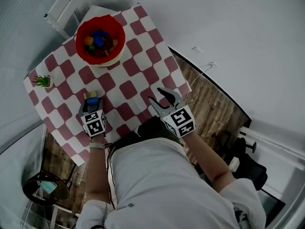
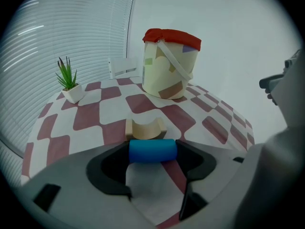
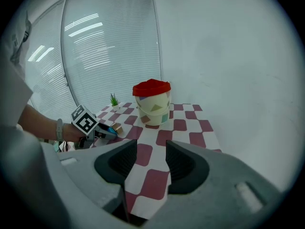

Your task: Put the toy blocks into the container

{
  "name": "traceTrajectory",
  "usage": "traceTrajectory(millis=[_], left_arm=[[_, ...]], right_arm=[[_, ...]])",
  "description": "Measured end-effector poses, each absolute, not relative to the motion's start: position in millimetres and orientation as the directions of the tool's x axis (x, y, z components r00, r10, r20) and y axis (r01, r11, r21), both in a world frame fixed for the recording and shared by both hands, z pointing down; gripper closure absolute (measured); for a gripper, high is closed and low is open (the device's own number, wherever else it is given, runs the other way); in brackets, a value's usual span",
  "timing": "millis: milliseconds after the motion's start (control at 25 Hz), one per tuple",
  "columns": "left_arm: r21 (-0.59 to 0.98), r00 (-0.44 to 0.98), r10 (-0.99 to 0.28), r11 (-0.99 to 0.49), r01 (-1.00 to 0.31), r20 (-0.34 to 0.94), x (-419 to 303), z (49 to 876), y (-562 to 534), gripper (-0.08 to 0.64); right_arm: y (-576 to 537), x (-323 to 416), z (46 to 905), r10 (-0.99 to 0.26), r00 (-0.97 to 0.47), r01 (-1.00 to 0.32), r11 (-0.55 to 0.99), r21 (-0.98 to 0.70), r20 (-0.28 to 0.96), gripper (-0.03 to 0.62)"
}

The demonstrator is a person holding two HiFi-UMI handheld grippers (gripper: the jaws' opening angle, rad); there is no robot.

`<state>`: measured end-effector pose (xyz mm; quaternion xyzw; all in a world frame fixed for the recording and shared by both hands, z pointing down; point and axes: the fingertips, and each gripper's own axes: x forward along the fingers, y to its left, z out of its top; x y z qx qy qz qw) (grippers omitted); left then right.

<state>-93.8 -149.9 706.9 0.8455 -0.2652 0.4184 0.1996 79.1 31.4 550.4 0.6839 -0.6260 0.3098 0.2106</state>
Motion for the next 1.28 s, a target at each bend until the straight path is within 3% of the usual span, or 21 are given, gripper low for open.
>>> traceTrajectory(millis=[560, 1280], left_arm=[[0.095, 0.515, -0.335, -0.762, -0.641, 0.789, -80.6, 667.9, -137.9, 0.264], [0.048, 0.587, -0.457, -0.761, -0.647, 0.668, -12.3, 560.1, -148.4, 0.264]], right_arm=[[31.7, 104.8, 532.8, -0.771, -0.026, -0.987, -0.081, -0.138, 0.636, 0.419], [13.2, 156.3, 533.4, -0.795, -0.156, -0.978, 0.042, -0.204, 0.586, 0.419]])
